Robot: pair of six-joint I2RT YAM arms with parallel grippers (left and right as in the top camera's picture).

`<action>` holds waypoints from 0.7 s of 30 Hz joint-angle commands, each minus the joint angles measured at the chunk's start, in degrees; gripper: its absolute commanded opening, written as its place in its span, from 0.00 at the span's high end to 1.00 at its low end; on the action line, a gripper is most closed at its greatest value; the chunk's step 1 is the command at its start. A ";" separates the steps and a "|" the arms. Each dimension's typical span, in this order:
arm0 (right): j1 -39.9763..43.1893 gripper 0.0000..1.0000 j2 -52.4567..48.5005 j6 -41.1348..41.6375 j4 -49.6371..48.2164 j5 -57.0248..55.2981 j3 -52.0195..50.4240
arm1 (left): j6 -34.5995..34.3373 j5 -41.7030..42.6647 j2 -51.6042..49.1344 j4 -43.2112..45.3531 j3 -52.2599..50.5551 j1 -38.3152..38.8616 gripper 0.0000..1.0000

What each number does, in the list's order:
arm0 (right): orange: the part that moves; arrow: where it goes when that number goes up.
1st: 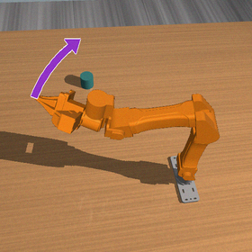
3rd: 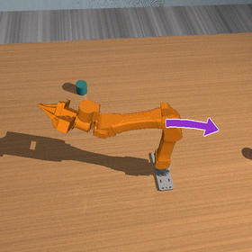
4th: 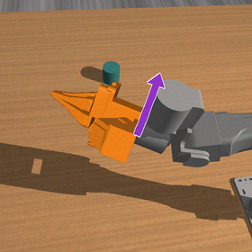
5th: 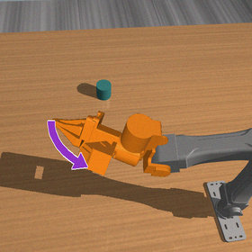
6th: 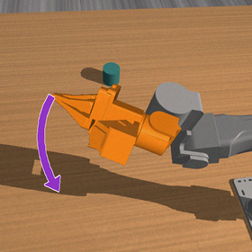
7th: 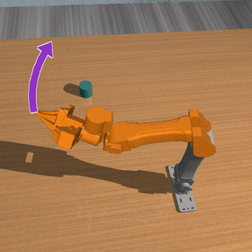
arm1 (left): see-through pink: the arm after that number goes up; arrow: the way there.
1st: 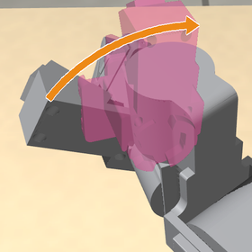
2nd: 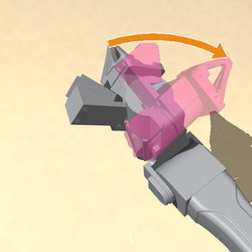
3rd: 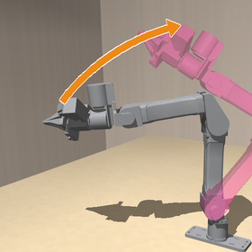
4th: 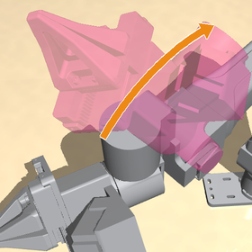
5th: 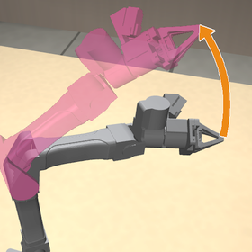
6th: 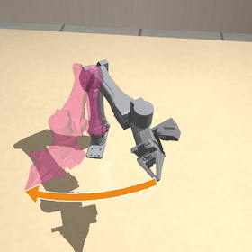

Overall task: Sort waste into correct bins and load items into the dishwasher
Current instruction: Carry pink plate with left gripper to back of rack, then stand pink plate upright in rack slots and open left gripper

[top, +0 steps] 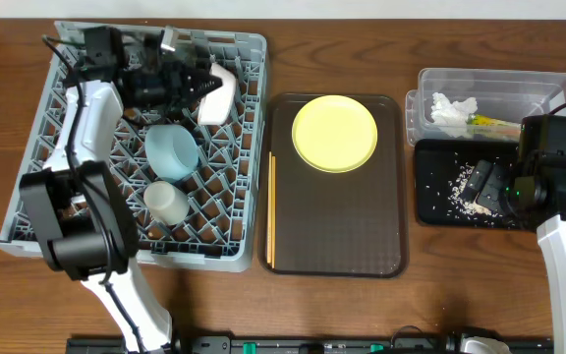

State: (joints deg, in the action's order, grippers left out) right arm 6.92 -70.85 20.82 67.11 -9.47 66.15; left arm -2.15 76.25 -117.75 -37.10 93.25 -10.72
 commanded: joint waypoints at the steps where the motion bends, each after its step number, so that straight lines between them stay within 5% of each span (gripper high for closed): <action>1: 0.42 0.01 0.24 -0.31 0.13 -0.13 0.22 | -1.57 0.90 -1.92 -0.17 -0.07 -2.36 0.94; 11: 0.42 0.01 0.24 -0.28 -0.04 -0.11 0.22 | -3.63 0.72 -2.16 -0.59 -0.13 -7.02 0.95; 21: 0.42 0.01 0.24 -0.26 -0.04 -0.09 0.22 | -5.75 11.13 -2.14 1.11 -0.11 -6.45 0.94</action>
State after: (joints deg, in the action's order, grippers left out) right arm 6.92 -70.85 20.82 67.07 -9.47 66.15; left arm -6.33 83.07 -118.96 -36.14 93.25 -17.50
